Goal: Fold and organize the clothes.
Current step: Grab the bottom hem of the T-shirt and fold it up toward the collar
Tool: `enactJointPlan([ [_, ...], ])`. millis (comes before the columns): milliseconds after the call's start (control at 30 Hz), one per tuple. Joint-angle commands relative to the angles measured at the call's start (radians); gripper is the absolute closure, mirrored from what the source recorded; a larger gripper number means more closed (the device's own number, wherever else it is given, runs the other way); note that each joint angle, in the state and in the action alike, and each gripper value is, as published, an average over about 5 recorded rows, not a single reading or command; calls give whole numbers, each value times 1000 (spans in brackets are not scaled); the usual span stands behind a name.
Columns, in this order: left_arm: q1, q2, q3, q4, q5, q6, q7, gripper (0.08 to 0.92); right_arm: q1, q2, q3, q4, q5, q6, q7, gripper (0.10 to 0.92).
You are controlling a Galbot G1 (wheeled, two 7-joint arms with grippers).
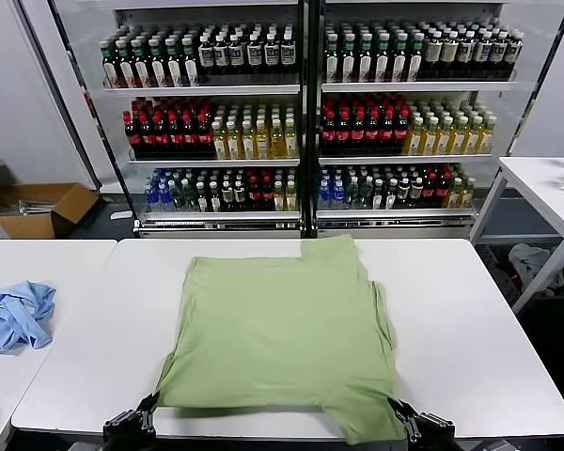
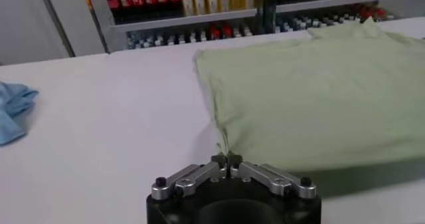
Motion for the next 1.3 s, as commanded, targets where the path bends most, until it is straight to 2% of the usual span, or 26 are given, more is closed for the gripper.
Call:
enactJointPlan([
  [33, 135, 27, -74, -127, -12, 11, -19, 919, -90, 2, 77, 66, -7, -17, -53, 919],
  [100, 109, 36, -98, -142, -28, 21, -18, 919, -48, -2, 56, 70, 3, -11, -45, 919],
  [200, -19, 36, -83, -97, -58, 32, -4, 919, 117, 10, -27, 27, 11, -17, -17, 919],
  [367, -318, 11, -11, 91, -189, 38, 22, 919, 442, 48, -183, -123, 20, -65, 48, 919],
  [533, -472, -27, 46, 242, -228, 43, 48, 919, 620, 78, -289, -250, 16, -82, 102, 919],
  [800, -609, -48, 100, 422, -217, 22, 78, 919, 759, 137, -369, -384, -7, -82, 122, 919],
  [1300, -739, -55, 174, 563, -137, 14, 94, 906, 799, 165, -409, -486, -88, -124, 156, 904],
])
